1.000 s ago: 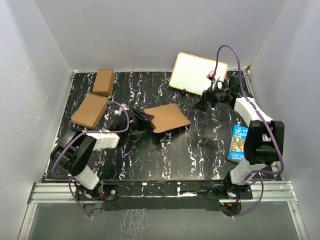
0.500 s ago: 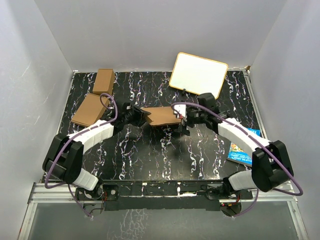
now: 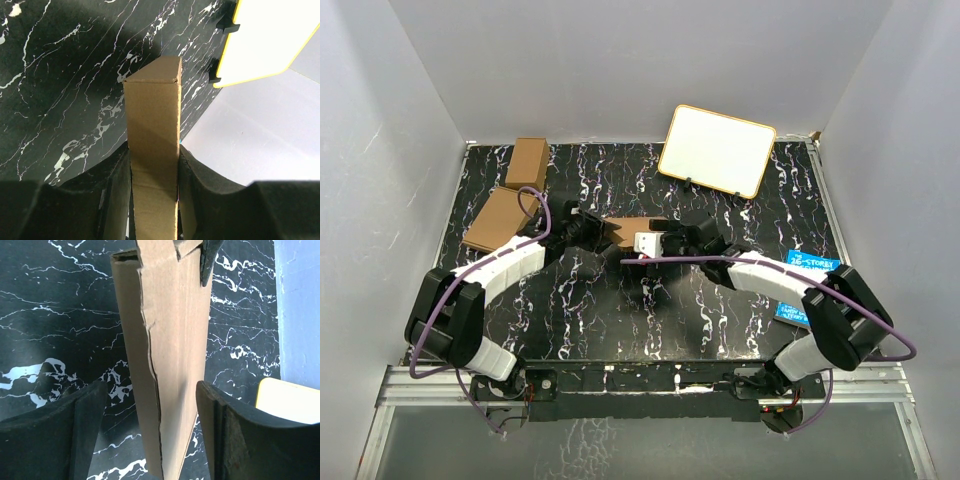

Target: Fold the paper box

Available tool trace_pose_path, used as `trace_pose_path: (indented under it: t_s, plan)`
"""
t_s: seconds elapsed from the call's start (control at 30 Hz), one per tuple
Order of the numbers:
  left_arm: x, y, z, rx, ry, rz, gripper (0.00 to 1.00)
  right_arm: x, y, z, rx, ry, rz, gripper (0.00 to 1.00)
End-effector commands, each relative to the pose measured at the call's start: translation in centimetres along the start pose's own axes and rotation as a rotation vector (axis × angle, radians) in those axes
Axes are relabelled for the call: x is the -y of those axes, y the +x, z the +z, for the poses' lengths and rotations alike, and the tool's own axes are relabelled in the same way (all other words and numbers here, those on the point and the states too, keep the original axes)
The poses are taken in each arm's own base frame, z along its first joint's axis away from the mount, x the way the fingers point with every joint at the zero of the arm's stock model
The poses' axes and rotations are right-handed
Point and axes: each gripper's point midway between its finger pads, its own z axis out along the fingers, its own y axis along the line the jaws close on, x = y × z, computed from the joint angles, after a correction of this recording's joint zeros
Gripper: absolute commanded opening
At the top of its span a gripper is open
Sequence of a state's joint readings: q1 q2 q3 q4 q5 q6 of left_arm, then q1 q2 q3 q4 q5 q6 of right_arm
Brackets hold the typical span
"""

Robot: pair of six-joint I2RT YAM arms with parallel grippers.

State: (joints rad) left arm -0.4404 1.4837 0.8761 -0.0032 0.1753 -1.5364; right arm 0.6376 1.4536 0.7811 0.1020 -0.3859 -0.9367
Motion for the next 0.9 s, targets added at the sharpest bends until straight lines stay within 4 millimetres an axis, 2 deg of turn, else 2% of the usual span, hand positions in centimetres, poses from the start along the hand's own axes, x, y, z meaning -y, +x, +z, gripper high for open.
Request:
trace_pose_path:
  t_s: [0.0, 0.33, 0.53, 0.57, 0.77, 0.87]
  plan:
    - [3.0, 0.5, -2.0, -0.024, 0.068, -0.003, 0.23, 2.7, -1.3, 0.6, 0.011, 0.142, -0.089, 0.71]
    - [3.1, 0.3, -2.2, -0.018, 0.074, -0.008, 0.25, 3.0, -1.5, 0.5, -0.003, 0.177, -0.131, 0.44]
    - [3.2, 0.3, -2.3, -0.017, 0.078, -0.012, 0.32, 3.2, -2.0, 0.2, 0.010, 0.188, -0.124, 0.30]
    - [3.3, 0.3, -2.4, -0.017, 0.083, -0.013, 0.36, 3.3, -2.1, 0.1, 0.014, 0.192, -0.119, 0.30]
    - [3.8, 0.5, -3.5, -0.013, 0.120, -0.005, 0.72, 4.4, -3.2, -0.2, 0.030, 0.210, -0.039, 0.27]
    - [4.4, 0.3, -5.3, 0.018, 0.154, 0.004, 0.82, 5.3, -3.6, -0.6, 0.050, 0.214, 0.029, 0.27]
